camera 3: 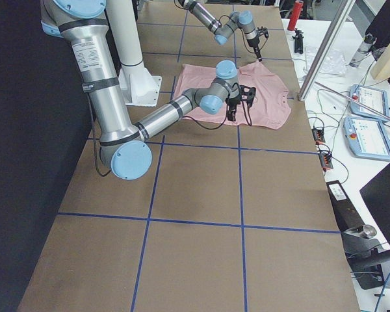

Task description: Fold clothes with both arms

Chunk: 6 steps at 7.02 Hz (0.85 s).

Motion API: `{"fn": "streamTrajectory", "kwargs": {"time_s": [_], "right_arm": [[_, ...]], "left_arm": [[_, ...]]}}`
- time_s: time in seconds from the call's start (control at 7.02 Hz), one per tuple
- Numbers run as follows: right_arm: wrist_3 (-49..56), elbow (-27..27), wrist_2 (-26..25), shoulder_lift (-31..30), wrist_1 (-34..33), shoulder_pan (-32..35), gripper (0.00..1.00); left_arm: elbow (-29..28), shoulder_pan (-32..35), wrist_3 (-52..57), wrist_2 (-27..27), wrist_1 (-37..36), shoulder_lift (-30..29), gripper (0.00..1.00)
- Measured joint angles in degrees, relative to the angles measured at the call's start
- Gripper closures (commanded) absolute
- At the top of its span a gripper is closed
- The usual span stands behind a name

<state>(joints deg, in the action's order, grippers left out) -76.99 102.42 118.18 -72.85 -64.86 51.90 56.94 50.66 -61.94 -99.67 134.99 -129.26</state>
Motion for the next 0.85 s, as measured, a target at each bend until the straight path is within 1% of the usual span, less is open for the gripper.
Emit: {"fn": "streamTrajectory", "kwargs": {"time_s": [0.14, 0.43, 0.57, 0.71, 0.85], "right_arm": [[0.0, 0.0, 0.0, 0.0, 0.0, 0.0, 0.0], [0.0, 0.0, 0.1, 0.0, 0.0, 0.0, 0.0], [0.0, 0.0, 0.0, 0.0, 0.0, 0.0, 0.0], [0.0, 0.0, 0.0, 0.0, 0.0, 0.0, 0.0], [0.0, 0.0, 0.0, -0.2, 0.0, 0.0, 0.0]], "left_arm": [[-0.2, -0.2, 0.1, 0.0, 0.1, 0.0, 0.3], [-0.4, -0.7, 0.1, 0.0, 0.3, -0.2, 0.38], [-0.4, -1.0, 0.0, 0.0, 0.3, -0.2, 0.55], [-0.4, -1.2, 0.0, 0.0, 0.4, -0.1, 0.65], [-0.5, -1.2, 0.0, 0.0, 0.4, -0.1, 1.0]]}}
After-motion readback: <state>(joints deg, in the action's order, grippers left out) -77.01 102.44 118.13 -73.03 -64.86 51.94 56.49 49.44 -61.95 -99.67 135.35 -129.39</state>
